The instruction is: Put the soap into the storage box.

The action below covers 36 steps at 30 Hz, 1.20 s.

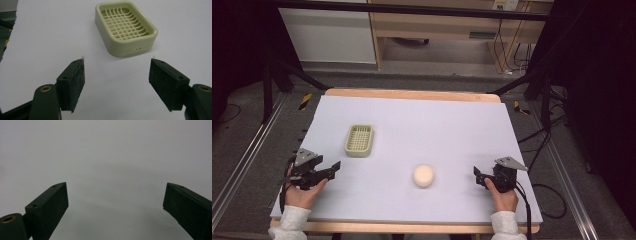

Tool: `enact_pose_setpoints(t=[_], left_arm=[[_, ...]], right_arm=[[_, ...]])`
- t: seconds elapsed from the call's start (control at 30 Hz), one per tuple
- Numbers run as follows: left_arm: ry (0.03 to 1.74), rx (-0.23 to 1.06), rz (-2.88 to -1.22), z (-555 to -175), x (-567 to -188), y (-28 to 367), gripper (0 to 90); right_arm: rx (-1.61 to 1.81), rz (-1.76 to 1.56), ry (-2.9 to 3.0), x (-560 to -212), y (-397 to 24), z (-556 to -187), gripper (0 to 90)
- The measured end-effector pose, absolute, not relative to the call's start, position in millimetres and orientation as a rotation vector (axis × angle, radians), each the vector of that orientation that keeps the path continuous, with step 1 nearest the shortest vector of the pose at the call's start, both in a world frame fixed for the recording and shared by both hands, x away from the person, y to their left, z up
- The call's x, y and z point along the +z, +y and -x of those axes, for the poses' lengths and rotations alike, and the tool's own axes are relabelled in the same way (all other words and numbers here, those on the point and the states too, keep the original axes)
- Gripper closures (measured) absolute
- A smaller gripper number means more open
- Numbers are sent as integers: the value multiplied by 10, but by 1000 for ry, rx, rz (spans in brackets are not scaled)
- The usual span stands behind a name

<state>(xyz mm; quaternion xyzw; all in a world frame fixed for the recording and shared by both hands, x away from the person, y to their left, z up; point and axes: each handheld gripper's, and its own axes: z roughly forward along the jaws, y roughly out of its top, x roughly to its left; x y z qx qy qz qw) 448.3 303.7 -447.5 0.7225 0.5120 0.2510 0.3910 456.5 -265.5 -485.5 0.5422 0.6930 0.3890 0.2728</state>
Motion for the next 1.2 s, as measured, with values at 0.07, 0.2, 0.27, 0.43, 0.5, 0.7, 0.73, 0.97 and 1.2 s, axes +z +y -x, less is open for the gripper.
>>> enact_pose_setpoints(t=[0.07,0.2,0.27,0.43,0.5,0.7,0.73,0.97,1.2], left_arm=[[1298,632,-1828,-4487,-4458,3029,283],[1278,630,-1832,-4492,-4436,3006,274],[1268,621,-1838,-4487,-4426,2979,269],[1240,616,-1854,-4481,-4389,2934,254],[1218,606,-1857,-4475,-4353,2899,253],[1196,594,-1873,-4501,-4326,2823,245],[1195,592,-1872,-4508,-4325,2801,245],[1156,580,-1906,-4547,-4316,2666,239],[1123,563,-1929,-4557,-4278,2534,237]], right_arm=[[1048,-1455,1866,-4855,-2656,-4564,62],[1050,-1454,1871,-4857,-2652,-4564,62],[1049,-1459,1868,-4856,-2649,-4562,60],[1039,-1458,1872,-4861,-2649,-4568,61],[1036,-1458,1870,-4861,-2640,-4565,60],[1039,-1462,1878,-4862,-2642,-4571,60],[1037,-1463,1878,-4863,-2644,-4573,60],[1040,-1473,1870,-4862,-2658,-4578,59],[1038,-1465,1870,-4861,-2654,-4571,58]])
